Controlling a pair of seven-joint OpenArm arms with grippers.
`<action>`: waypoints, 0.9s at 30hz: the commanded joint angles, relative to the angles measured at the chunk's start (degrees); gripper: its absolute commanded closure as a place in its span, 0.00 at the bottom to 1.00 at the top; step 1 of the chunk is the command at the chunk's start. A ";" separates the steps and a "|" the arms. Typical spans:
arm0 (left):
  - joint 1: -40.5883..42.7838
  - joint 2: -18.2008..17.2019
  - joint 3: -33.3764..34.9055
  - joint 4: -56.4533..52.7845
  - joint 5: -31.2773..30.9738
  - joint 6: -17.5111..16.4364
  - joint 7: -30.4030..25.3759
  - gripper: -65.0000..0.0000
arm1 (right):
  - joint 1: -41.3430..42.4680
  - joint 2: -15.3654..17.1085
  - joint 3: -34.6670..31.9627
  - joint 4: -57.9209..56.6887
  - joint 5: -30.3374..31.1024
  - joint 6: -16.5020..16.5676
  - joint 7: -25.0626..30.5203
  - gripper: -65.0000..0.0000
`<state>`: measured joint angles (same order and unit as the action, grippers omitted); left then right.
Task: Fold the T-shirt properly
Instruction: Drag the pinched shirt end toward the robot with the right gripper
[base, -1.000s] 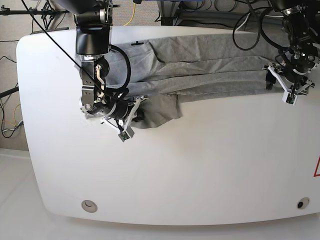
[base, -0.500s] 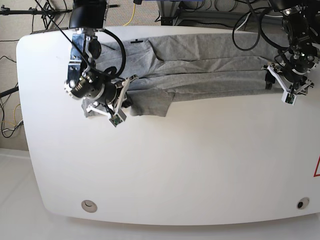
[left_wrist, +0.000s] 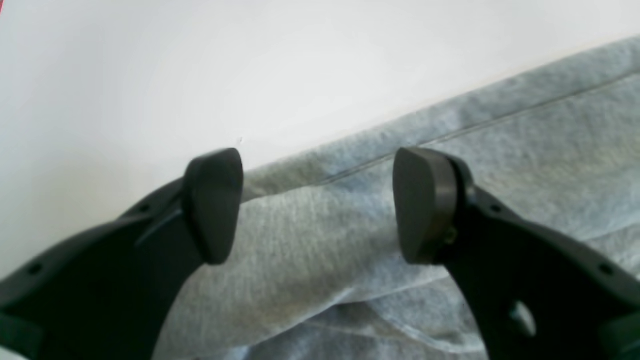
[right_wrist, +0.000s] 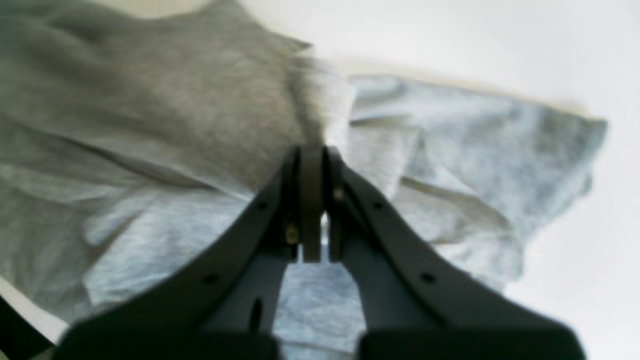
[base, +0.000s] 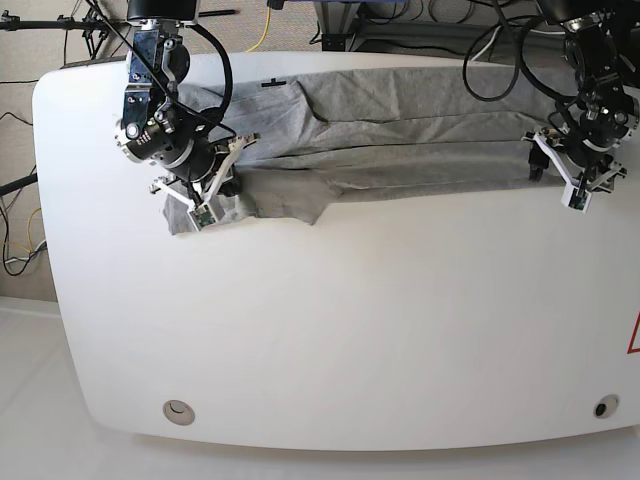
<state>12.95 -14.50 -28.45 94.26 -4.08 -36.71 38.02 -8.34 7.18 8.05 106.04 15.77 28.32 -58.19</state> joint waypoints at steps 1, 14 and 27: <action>-0.68 -0.89 -0.08 0.55 -0.50 0.12 -1.34 0.32 | -0.10 0.49 0.44 0.98 0.63 -0.26 1.38 0.99; -0.80 -0.98 -0.04 0.39 -0.56 0.01 -2.25 0.32 | -4.25 -0.11 6.28 10.87 13.04 10.46 -13.70 1.00; -0.93 -0.97 0.05 0.31 -0.80 0.13 -1.96 0.32 | -14.33 4.20 2.31 9.20 23.48 11.23 -14.22 1.00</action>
<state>12.51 -14.63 -28.10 93.69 -4.29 -36.69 36.75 -21.65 10.57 10.98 114.78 37.87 39.11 -73.49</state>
